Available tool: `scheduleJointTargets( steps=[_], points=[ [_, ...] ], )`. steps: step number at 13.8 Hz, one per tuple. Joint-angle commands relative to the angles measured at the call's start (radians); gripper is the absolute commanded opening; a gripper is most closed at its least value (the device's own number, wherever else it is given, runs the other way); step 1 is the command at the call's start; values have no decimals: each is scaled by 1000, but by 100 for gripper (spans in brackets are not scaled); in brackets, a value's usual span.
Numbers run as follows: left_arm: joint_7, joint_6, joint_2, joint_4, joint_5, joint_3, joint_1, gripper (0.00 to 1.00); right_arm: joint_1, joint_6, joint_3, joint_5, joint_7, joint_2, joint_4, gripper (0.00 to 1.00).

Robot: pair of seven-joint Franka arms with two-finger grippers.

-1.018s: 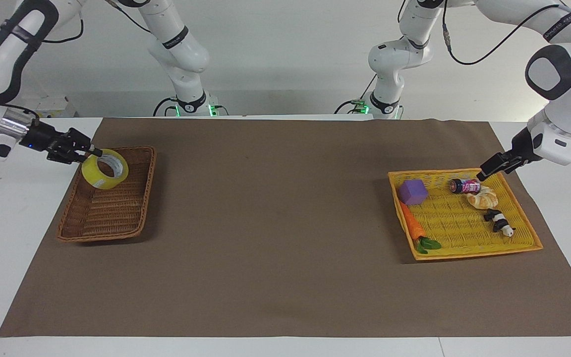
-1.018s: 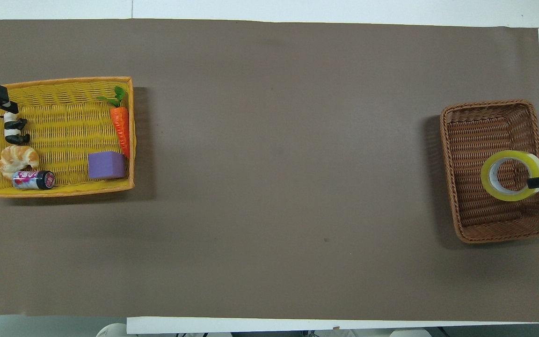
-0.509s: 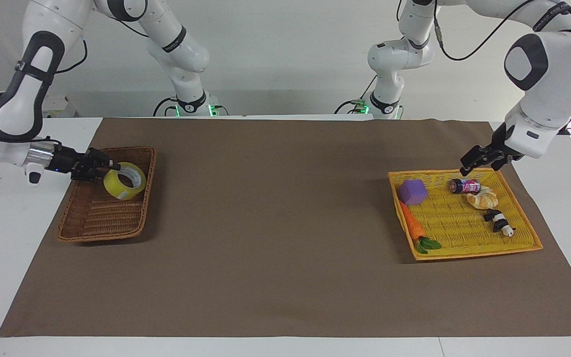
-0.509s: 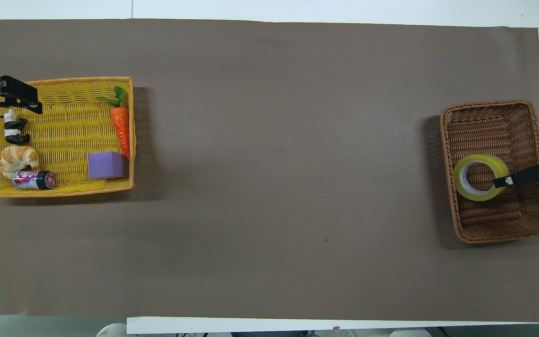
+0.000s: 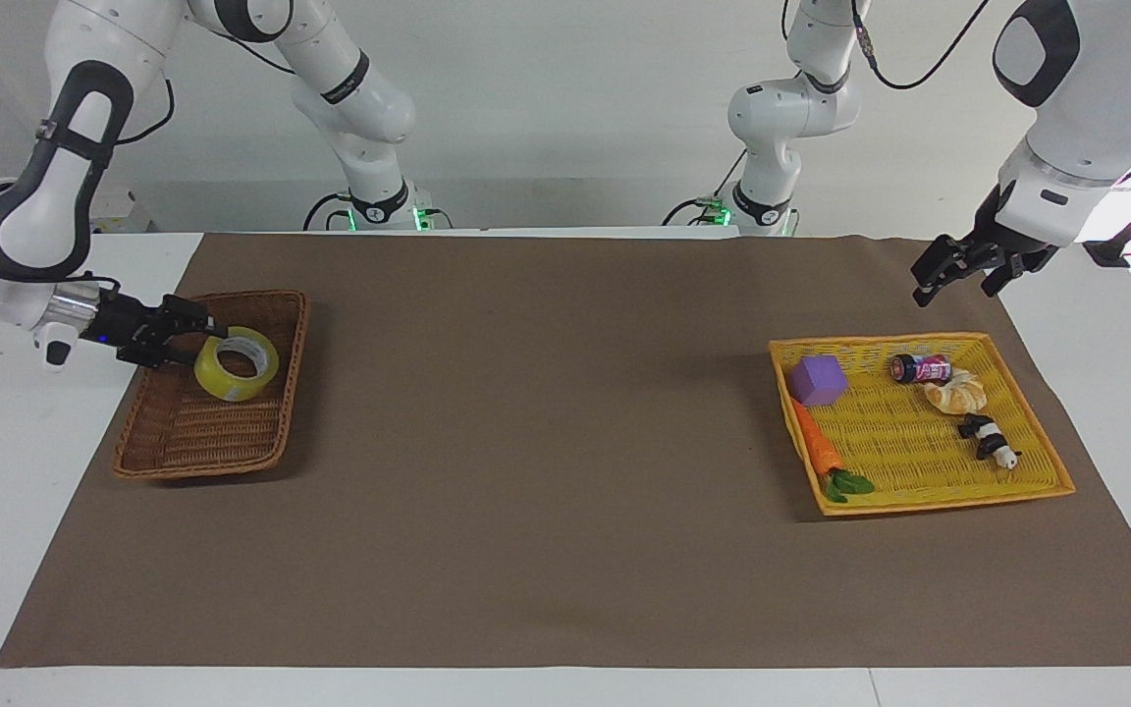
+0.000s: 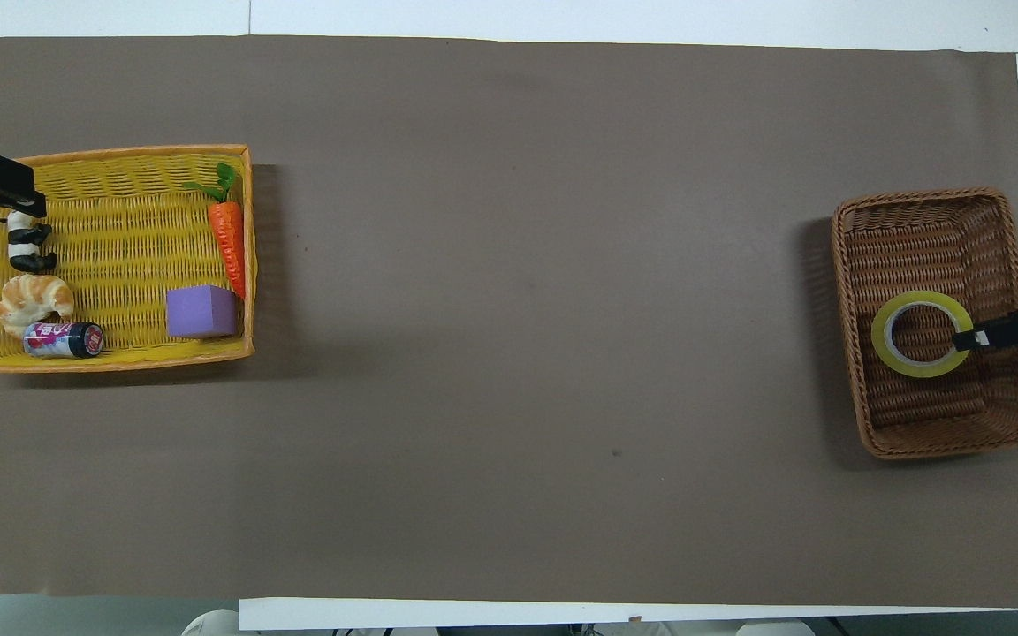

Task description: Move tape to another basket

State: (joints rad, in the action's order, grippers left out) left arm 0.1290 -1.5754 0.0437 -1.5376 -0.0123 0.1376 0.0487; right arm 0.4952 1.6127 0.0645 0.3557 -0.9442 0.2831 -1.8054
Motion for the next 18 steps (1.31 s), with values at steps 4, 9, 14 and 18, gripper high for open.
scheduleJointTargets(
  steps=[4, 9, 14, 18],
  points=[
    [-9, -2, -15, -22, -9, 7, 6, 99, -70, 78, -5, -182, 123, -171, 24, 100],
    [-12, -3, -28, -62, -8, 8, 8, 99, -219, 24, -6, -369, 465, -297, 81, 100],
    [-8, 9, -28, -73, -9, 5, 0, 99, -319, -136, -6, -376, 647, -320, 194, 100],
    [-6, 9, -28, -73, -9, -4, 6, 99, -458, -235, 35, -397, 673, -304, 258, 100]
  ],
)
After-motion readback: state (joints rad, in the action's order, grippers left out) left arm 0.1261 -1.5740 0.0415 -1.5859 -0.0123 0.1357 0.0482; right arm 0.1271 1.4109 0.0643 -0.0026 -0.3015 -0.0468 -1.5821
